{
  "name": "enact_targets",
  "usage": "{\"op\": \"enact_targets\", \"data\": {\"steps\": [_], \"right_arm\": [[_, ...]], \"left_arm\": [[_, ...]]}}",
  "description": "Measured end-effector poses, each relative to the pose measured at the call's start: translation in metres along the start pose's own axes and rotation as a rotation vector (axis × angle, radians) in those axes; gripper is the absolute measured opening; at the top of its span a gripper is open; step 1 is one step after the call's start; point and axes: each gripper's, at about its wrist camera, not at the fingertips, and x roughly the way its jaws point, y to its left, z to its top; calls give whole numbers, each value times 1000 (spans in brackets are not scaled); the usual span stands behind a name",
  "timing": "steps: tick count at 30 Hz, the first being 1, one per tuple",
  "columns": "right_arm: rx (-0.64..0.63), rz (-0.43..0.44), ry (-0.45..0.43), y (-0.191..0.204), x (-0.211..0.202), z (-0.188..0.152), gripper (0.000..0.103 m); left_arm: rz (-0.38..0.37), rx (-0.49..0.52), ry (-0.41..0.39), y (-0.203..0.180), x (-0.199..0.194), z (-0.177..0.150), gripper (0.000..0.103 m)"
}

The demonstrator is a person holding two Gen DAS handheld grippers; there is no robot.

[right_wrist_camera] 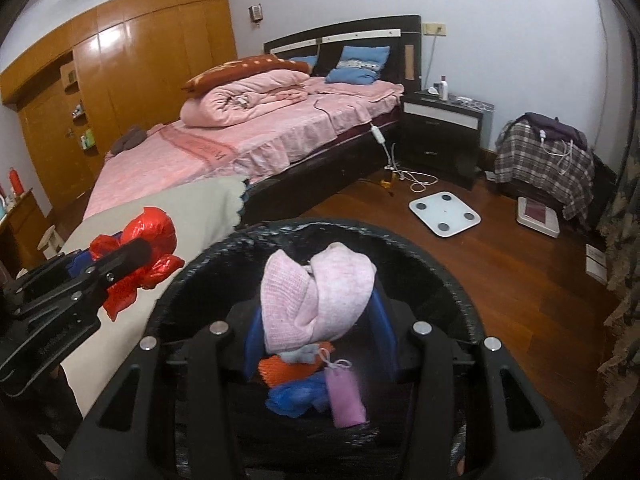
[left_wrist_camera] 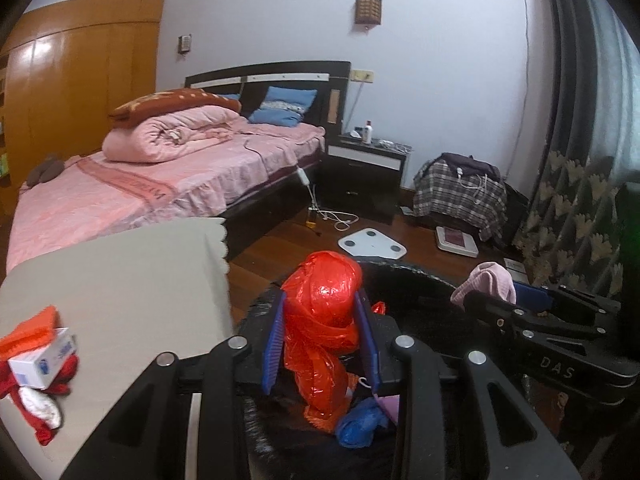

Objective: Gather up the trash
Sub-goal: 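Carry both items over the bin and open both grippers to drop them, then return the left gripper to the bench and grasp the orange mesh pad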

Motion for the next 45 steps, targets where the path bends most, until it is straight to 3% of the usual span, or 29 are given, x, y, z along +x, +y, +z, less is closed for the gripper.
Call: {"op": "enact_targets", "data": {"steps": [3,6,8,14,16,20,25,34,45], "right_arm": [[5,-11,7,-8,3,-1,46],[14,-28,14,-15,5,-3,49],[19,-40,12,-18,4,-4,58],[22,-69,-26,-22,-4,-5,89],[24,-66,-38,-20,-7,-3,92],[20,-40,-46,-9,-10,-1,95],[1,8,-43,20,-7,3,95],[-93,130,-28,99,10,14,95],[-176,234,-7,184,35,25,95]], "left_arm": [[-15,8,9,-8,10,0,34],[-53,0,29,-12,20,-1,43],[-66,-14,28,-11,22,-3,54],[-26,-24,15,1,16,-2,66],[2,-20,-1,6,7,-1,70],[75,-27,-39,27,-18,-1,77],[189,-35,-68,59,-50,-9,79],[391,-85,-66,124,-100,-36,79],[515,-176,-61,198,-128,-46,79]]}}
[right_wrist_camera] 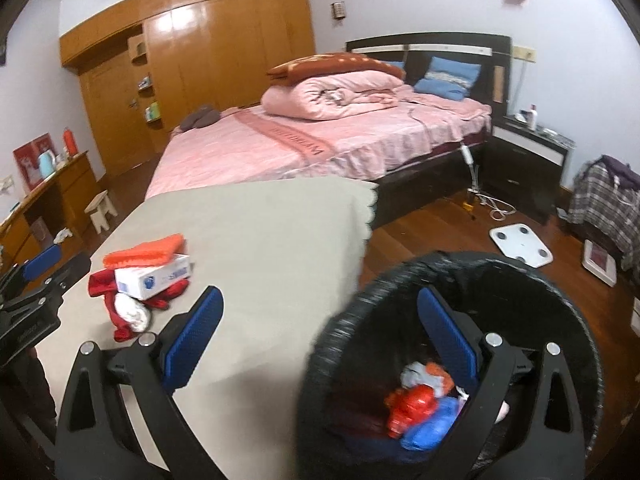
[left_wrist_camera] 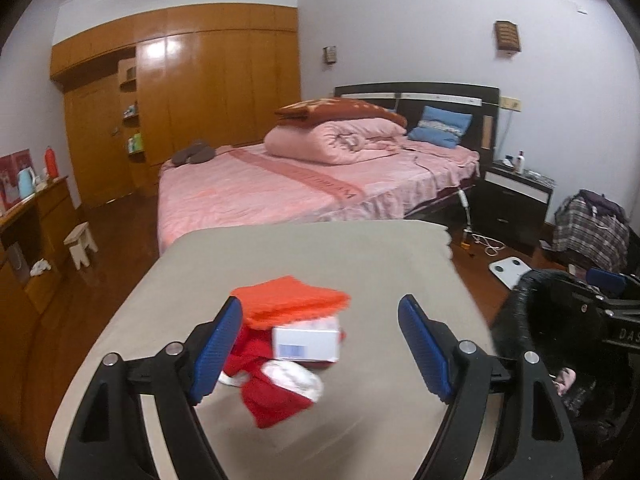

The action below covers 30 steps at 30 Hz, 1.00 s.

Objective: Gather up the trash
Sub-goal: 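Return the left gripper to the bench and grasp the orange mesh pad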

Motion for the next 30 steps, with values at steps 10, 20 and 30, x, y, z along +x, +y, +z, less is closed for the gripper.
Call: {"op": "enact_targets", "data": {"steps": [10,20,30], "right_arm": [[-49,61,7,45,36,22,95],[-72,72,54,65,67,23,95],[-60,66,91,64,79,11,95]], "left_arm": [[42,-48,42,38,41,15,72],[2,-104,183,50,98,1,66],[-61,-136,216,48,107,-16,49]]}}
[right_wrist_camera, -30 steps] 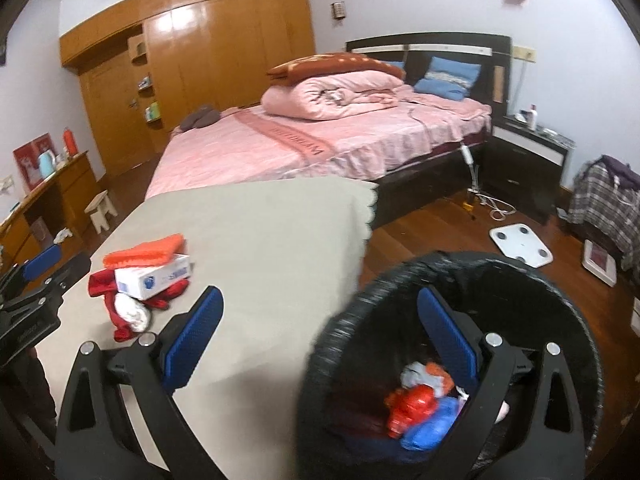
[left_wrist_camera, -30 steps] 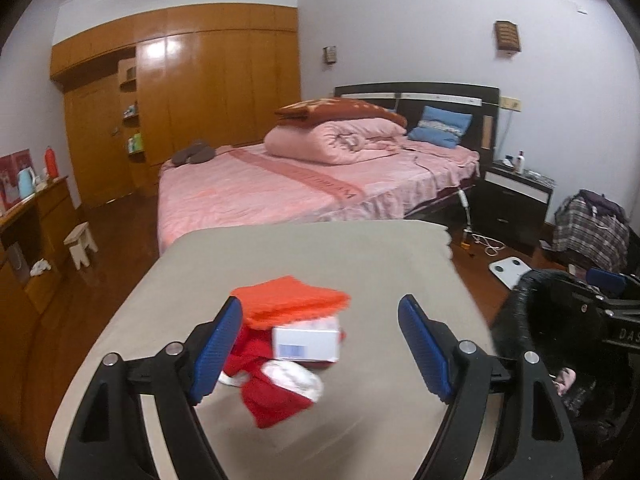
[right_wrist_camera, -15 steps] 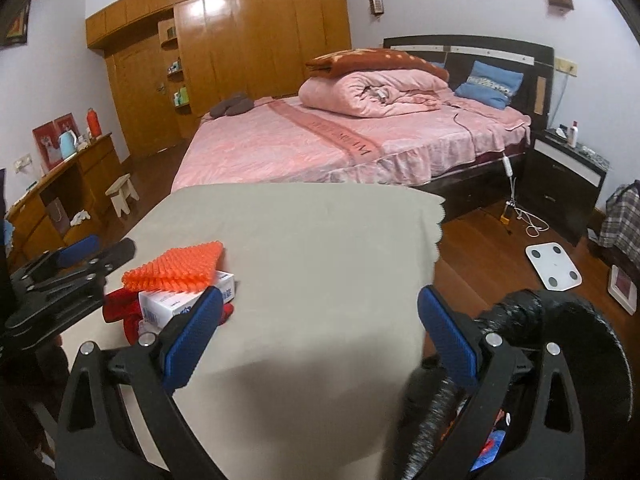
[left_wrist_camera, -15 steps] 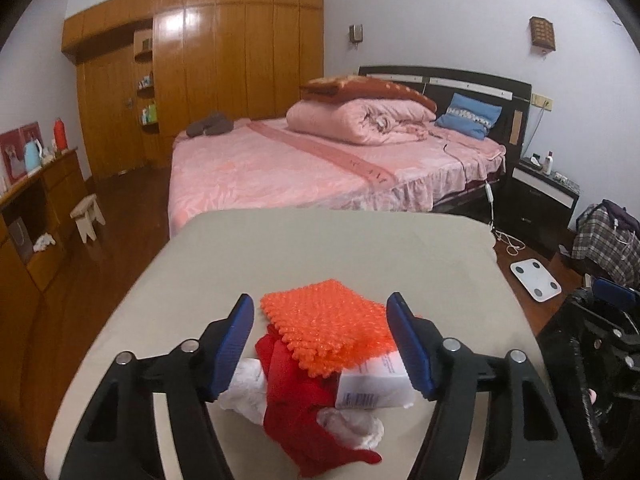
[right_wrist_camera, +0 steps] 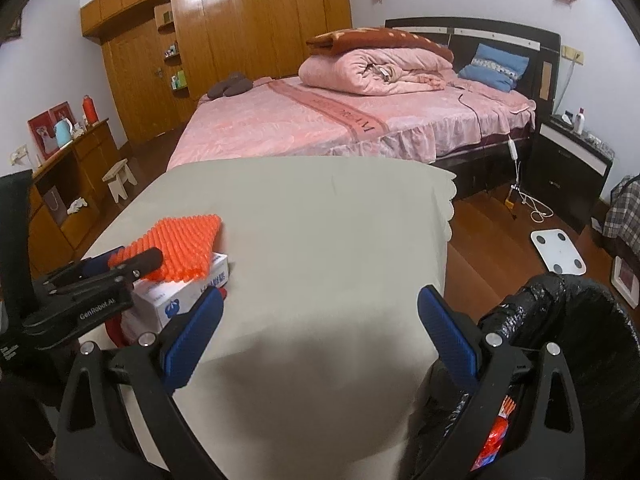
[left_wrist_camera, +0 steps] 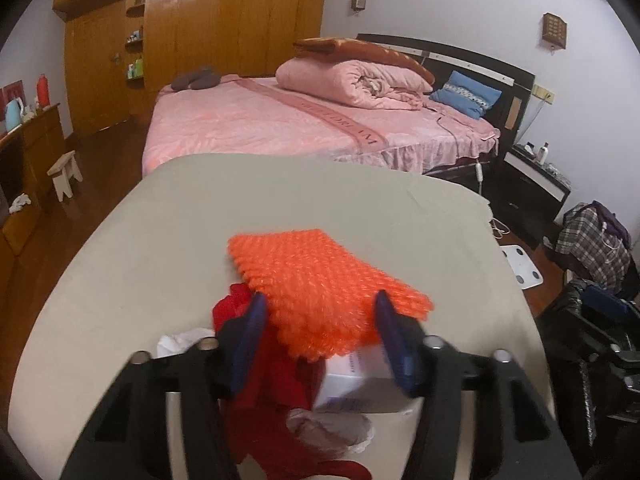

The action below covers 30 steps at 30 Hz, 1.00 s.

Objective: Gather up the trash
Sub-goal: 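Return the left gripper to the bench and grasp the orange mesh pad, then grasp the white medicine box with the right gripper while the left gripper holds the mesh pad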

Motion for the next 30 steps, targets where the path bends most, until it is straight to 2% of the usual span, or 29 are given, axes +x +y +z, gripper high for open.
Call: {"op": "enact_targets", "data": {"steps": [4,7,20,30], "right_arm": [[4,2,1,0,1,-2,95],[6,1,1,0,0,-2,95],[7,14,-38,4,-13,5,95],[-5,31,-62,22,-22,9,95]], "left_arm": [[-20,8,-23,-3,-5,0,28],[-32,3,-47,-3,-10,4,18],[-48,-23,-177,-5,-55,18,14],[0,-26,-224,12,-82,18,14]]}}
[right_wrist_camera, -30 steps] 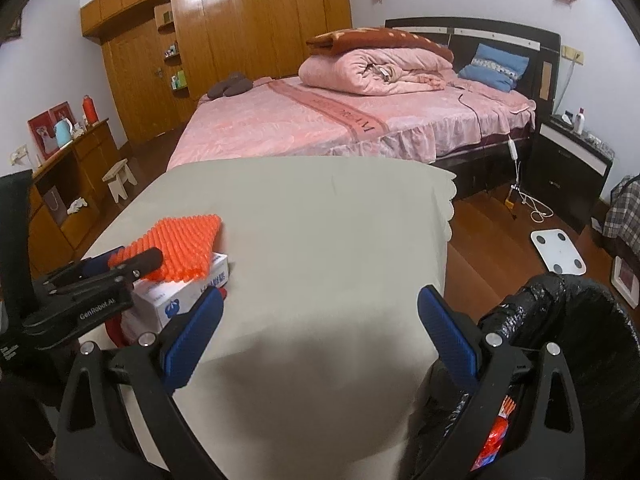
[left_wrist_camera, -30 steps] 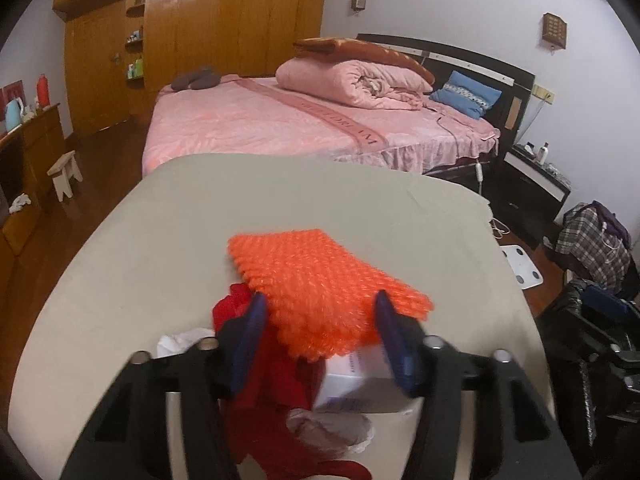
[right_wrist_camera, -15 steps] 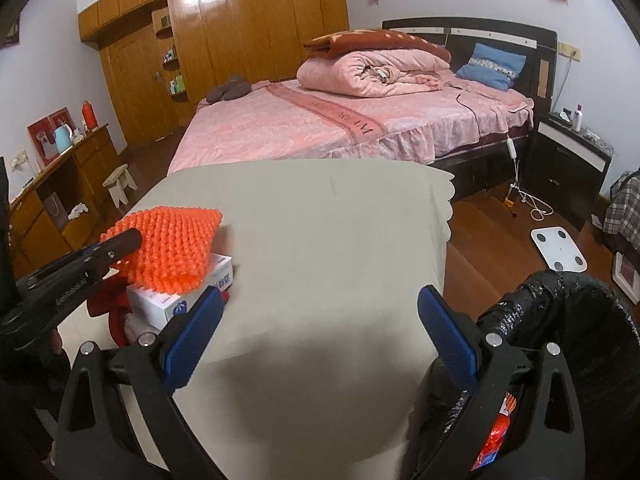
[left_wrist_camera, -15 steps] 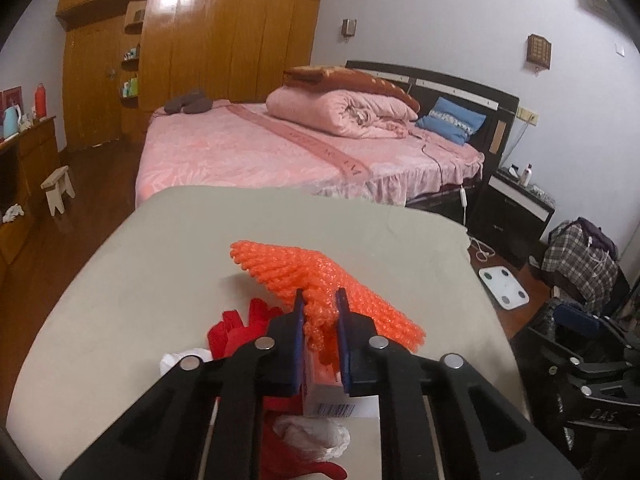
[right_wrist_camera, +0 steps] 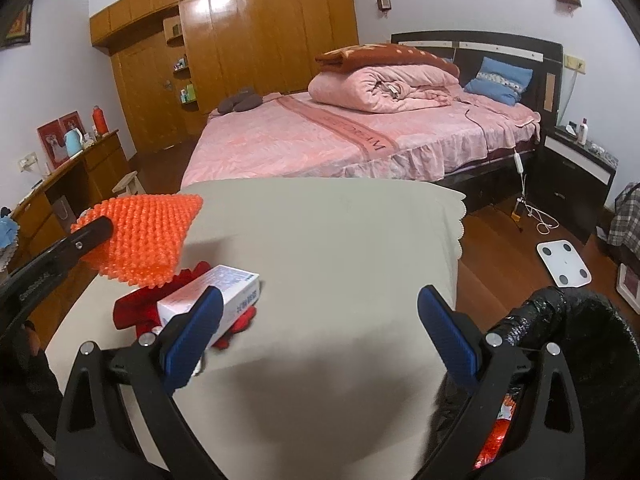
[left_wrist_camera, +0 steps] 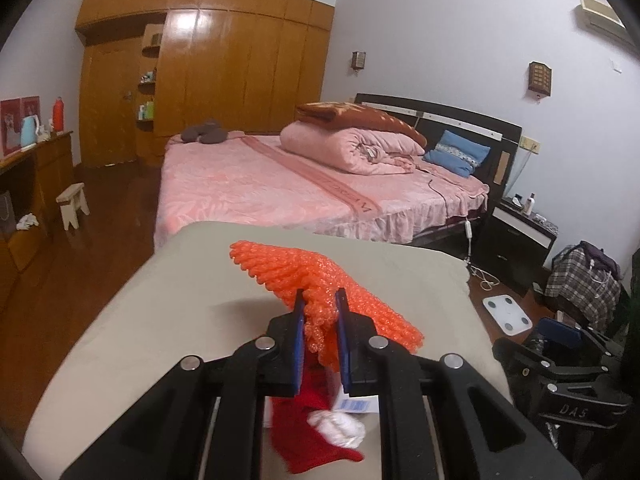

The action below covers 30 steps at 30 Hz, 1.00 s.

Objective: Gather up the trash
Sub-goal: 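Grasp the white medicine box with the right gripper while the left gripper holds the mesh pad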

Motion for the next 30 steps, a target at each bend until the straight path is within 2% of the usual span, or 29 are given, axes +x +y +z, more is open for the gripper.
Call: {"op": "enact_targets", "data": {"steps": [15,30], "right_arm": [[-16,21,14,55,26,-8,95],[-60,48,106,95,70,-19,94]], "left_arm": [[105,-18,2,59,-20,-15,14],[122,-47,36,93,-17,-36,14]]}}
